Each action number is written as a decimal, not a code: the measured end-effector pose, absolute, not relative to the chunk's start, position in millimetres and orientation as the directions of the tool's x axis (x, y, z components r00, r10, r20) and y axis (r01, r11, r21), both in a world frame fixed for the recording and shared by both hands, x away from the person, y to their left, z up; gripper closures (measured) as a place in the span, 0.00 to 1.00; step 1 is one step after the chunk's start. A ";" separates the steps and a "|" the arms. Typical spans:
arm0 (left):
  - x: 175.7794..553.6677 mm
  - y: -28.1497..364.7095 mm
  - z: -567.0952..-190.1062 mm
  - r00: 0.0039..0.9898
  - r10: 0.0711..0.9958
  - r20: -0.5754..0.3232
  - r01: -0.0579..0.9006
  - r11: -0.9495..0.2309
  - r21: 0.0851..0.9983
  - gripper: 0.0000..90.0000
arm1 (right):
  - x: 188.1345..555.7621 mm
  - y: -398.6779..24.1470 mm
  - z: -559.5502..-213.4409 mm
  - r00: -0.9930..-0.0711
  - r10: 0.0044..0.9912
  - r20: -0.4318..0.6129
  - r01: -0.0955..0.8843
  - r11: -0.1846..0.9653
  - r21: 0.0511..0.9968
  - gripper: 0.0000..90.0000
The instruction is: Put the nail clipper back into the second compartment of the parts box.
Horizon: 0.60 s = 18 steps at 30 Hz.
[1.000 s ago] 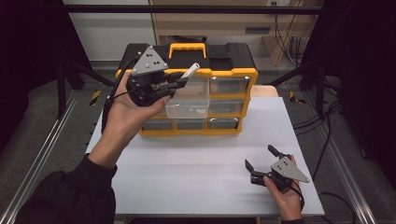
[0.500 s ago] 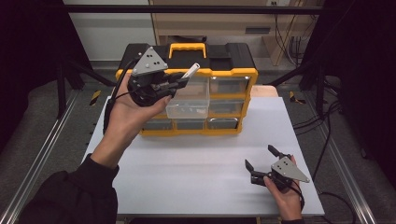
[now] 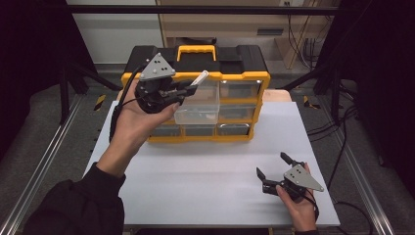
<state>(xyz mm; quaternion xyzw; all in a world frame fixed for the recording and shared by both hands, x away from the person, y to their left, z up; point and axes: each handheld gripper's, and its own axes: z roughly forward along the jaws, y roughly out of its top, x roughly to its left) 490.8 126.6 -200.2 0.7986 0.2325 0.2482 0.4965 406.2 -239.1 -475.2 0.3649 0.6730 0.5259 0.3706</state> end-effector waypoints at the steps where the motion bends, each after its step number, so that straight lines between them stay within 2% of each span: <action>1: 491.5 126.4 -201.3 0.768 0.619 0.163 0.129 -0.400 0.908 0.86 | 406.1 -239.0 -475.2 -0.459 0.881 -0.116 0.102 0.181 0.978 0.04; 9: 502.6 127.3 -215.2 0.756 0.639 0.139 0.173 -0.401 0.900 0.86 | 406.0 -239.2 -474.8 -0.460 0.880 -0.116 0.099 0.181 0.979 0.04; 18: 503.0 124.8 -220.7 0.755 0.643 0.132 0.182 -0.398 0.899 0.86 | 406.1 -238.2 -474.9 -0.463 0.878 -0.119 0.099 0.185 0.978 0.04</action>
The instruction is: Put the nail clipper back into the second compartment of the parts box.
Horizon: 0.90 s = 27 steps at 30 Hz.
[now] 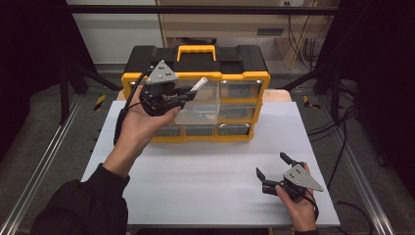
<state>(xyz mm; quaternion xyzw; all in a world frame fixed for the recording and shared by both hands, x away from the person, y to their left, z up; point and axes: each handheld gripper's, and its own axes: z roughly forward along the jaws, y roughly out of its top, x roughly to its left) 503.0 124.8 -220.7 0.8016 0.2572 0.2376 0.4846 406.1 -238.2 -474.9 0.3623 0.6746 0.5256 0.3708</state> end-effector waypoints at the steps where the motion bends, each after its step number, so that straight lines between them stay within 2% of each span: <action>1: 502.6 124.1 -220.4 0.755 0.642 0.134 0.179 -0.398 0.900 0.86 | 406.1 -238.2 -474.9 -0.462 0.879 -0.120 0.099 0.185 0.978 0.04; 4: 499.7 121.0 -220.0 0.745 0.645 0.171 0.144 -0.406 0.903 0.84 | 406.2 -238.4 -474.9 -0.462 0.879 -0.120 0.099 0.185 0.978 0.04; 7: 495.4 120.6 -218.0 0.737 0.655 0.165 0.114 -0.361 0.925 0.63 | 406.3 -238.5 -474.9 -0.463 0.878 -0.119 0.100 0.185 0.978 0.04; 9: 492.2 121.6 -217.4 0.731 0.663 0.164 0.099 -0.340 0.935 0.53 | 406.4 -238.3 -475.0 -0.463 0.878 -0.118 0.101 0.185 0.978 0.04; 16: 479.1 121.9 -221.7 0.690 0.696 0.199 0.037 -0.308 0.951 0.28 | 405.9 -237.5 -474.1 -0.467 0.875 -0.126 0.095 0.191 0.977 0.04; 19: 475.2 121.8 -226.6 0.687 0.703 0.186 0.031 -0.284 0.958 0.18 | 406.1 -236.8 -473.9 -0.468 0.875 -0.126 0.097 0.192 0.977 0.04; 24: 470.2 124.4 -237.0 0.687 0.708 0.164 0.026 -0.249 0.968 0.08 | 405.7 -235.9 -474.0 -0.466 0.876 -0.127 0.099 0.194 0.976 0.04; 27: 467.5 126.9 -242.1 0.675 0.721 0.160 0.018 -0.232 0.973 0.07 | 406.3 -237.2 -474.6 -0.459 0.880 -0.123 0.105 0.191 0.976 0.04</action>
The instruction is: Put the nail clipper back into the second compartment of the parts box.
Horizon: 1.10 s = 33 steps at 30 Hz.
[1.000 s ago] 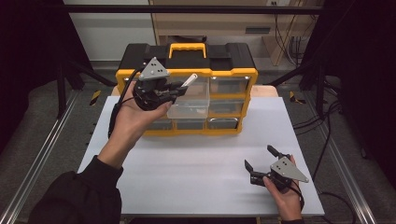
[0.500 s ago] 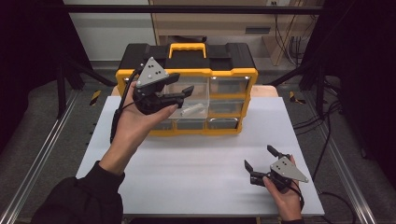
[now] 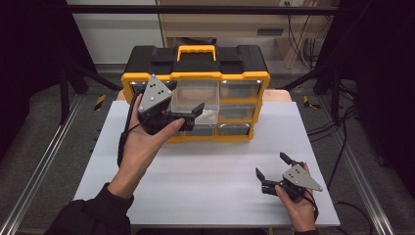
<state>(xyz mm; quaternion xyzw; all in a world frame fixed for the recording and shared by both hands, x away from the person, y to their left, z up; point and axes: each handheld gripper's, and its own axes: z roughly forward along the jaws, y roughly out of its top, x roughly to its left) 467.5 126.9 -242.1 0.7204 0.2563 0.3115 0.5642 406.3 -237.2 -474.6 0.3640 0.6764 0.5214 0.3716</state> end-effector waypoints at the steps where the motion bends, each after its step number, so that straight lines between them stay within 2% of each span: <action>1: 465.8 128.3 -243.8 0.668 0.728 0.157 0.016 -0.225 0.974 0.06 | 406.1 -237.7 -474.1 -0.457 0.881 -0.122 0.104 0.189 0.976 0.04; 8: 454.8 140.5 -248.7 0.635 0.752 0.174 -0.023 -0.206 0.978 0.05 | 404.7 -239.1 -472.2 -0.452 0.883 -0.124 0.095 0.185 0.978 0.03; 17: 448.7 152.6 -267.4 0.625 0.767 0.145 -0.001 -0.185 0.983 0.04 | 405.4 -239.1 -473.2 -0.457 0.882 -0.116 0.100 0.180 0.979 0.03; 33: 435.3 156.3 -288.2 0.617 0.771 0.157 -0.017 -0.186 0.982 0.04 | 405.3 -240.6 -473.2 -0.450 0.886 -0.113 0.102 0.177 0.979 0.03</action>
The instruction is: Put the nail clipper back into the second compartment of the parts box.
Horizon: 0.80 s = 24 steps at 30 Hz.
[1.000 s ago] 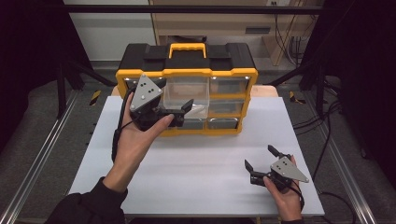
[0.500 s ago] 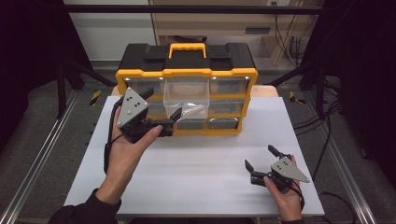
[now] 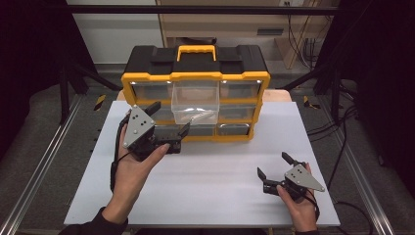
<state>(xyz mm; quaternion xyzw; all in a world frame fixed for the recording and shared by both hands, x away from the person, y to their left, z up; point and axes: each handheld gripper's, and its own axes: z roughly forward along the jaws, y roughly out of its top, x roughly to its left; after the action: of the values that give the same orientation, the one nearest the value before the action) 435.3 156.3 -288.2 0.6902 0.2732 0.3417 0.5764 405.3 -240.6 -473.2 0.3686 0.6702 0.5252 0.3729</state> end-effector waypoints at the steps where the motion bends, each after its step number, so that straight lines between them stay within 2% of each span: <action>1: 434.3 156.6 -288.3 0.617 0.771 0.157 -0.018 -0.186 0.982 0.03 | 405.4 -241.1 -473.4 -0.448 0.887 -0.112 0.104 0.176 0.979 0.03; 24: 420.6 153.7 -309.3 0.612 0.775 0.160 -0.008 -0.196 0.981 0.03 | 405.7 -242.2 -473.1 -0.447 0.889 -0.101 0.109 0.166 0.980 0.03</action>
<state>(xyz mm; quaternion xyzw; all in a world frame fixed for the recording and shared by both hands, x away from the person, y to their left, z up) 420.6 153.7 -309.3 0.6930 0.2764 0.3429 0.5708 405.7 -242.2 -473.1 0.3735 0.6677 0.5269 0.3702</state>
